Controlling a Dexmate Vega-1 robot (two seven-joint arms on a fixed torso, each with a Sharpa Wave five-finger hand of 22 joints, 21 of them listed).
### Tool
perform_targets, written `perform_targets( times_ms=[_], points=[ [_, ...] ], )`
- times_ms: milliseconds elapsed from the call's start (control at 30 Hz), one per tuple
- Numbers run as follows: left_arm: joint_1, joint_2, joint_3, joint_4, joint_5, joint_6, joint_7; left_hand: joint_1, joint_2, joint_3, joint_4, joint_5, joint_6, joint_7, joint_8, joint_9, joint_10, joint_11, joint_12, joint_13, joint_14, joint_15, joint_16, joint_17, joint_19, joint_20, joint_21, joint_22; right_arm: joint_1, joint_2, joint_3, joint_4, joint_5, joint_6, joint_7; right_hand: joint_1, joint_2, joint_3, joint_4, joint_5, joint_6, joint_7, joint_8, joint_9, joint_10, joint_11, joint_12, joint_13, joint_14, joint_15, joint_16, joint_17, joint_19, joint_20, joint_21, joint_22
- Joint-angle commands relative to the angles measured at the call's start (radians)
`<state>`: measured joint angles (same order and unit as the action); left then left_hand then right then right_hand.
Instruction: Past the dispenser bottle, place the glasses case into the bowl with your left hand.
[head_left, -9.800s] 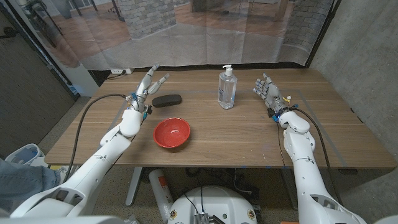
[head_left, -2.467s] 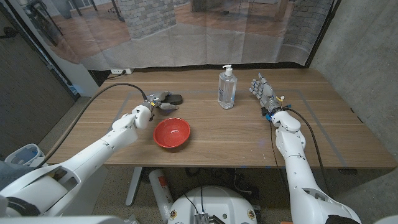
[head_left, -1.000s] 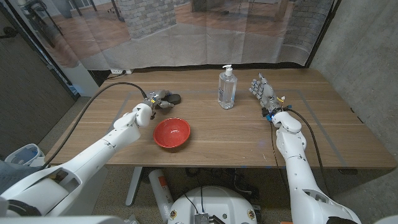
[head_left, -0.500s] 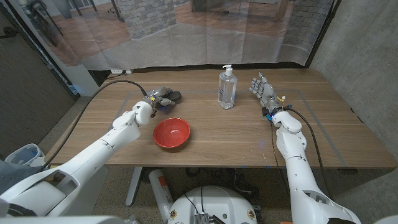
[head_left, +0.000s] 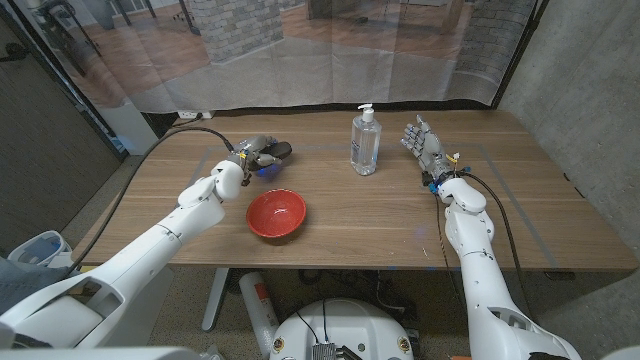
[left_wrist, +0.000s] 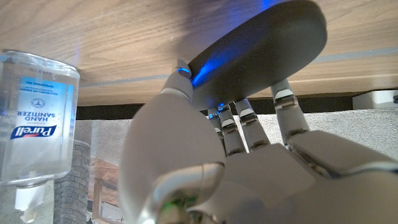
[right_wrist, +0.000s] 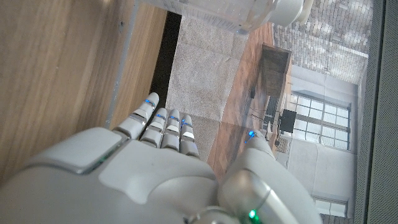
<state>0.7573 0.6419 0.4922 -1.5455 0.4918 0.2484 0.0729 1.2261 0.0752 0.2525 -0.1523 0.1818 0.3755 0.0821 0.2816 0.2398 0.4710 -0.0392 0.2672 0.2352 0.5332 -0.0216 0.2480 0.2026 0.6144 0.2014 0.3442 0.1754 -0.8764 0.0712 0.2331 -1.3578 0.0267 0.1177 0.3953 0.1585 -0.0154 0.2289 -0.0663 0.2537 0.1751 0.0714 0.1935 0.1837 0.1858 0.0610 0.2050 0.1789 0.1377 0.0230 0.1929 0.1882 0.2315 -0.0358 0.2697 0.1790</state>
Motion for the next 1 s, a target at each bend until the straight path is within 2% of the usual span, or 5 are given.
perform_targets(
  times_ms=[33, 133, 400, 1000],
  points=[
    [0.045, 0.013, -0.060, -0.062, -0.044, -0.034, 0.005, 0.073, 0.057, 0.047, -0.006, 0.001, 0.008, 0.003, 0.010, 0.003, 0.008, -0.003, 0.004, 0.003, 0.038, -0.042, 0.001, 0.003, 0.143, -0.136, -0.004, 0.000, -0.016, -0.007, -0.005, -0.036, 0.002, -0.012, -0.005, 0.001, 0.010, 0.000, -0.004, 0.000, 0.008, 0.002, 0.003, 0.004, 0.009, 0.005, 0.001, 0.003, 0.008, 0.001, 0.000, 0.002, 0.011, -0.013, -0.002, 0.006],
    [0.054, 0.022, -0.072, -0.073, -0.054, -0.050, 0.004, 0.073, 0.057, 0.047, -0.004, 0.000, 0.010, 0.003, 0.010, 0.003, 0.012, 0.002, 0.005, 0.004, 0.040, -0.041, 0.000, 0.003, 0.142, -0.136, -0.005, 0.000, -0.019, -0.005, -0.005, -0.043, 0.005, -0.015, -0.006, 0.001, 0.010, 0.000, -0.004, -0.001, 0.007, 0.003, 0.002, 0.004, 0.009, 0.005, 0.001, 0.003, 0.009, 0.002, 0.000, 0.002, 0.011, -0.013, -0.003, 0.006],
    [0.088, 0.036, -0.100, -0.116, -0.059, -0.060, 0.013, 0.072, 0.057, 0.049, 0.001, -0.001, 0.013, 0.001, 0.011, 0.005, 0.014, -0.003, 0.003, 0.005, 0.041, -0.041, -0.003, 0.004, 0.137, -0.136, -0.010, 0.001, -0.022, -0.007, -0.009, -0.045, 0.009, -0.015, -0.008, 0.001, 0.011, -0.001, -0.005, -0.001, 0.007, 0.003, 0.002, 0.004, 0.008, 0.007, 0.001, 0.003, 0.009, 0.001, 0.000, 0.002, 0.012, -0.013, -0.005, 0.006],
    [0.131, 0.049, -0.154, -0.125, -0.103, -0.121, 0.019, 0.069, 0.057, 0.051, 0.008, -0.003, 0.025, -0.003, 0.013, 0.007, 0.026, -0.012, 0.003, 0.007, 0.048, -0.039, -0.007, 0.004, 0.129, -0.134, -0.018, 0.002, -0.005, -0.010, -0.014, -0.028, 0.000, -0.022, -0.011, 0.001, 0.012, -0.002, -0.006, -0.002, 0.007, 0.003, 0.002, 0.004, 0.009, 0.007, 0.001, 0.003, 0.010, 0.001, 0.000, 0.002, 0.014, -0.013, -0.010, 0.006]
  ],
)
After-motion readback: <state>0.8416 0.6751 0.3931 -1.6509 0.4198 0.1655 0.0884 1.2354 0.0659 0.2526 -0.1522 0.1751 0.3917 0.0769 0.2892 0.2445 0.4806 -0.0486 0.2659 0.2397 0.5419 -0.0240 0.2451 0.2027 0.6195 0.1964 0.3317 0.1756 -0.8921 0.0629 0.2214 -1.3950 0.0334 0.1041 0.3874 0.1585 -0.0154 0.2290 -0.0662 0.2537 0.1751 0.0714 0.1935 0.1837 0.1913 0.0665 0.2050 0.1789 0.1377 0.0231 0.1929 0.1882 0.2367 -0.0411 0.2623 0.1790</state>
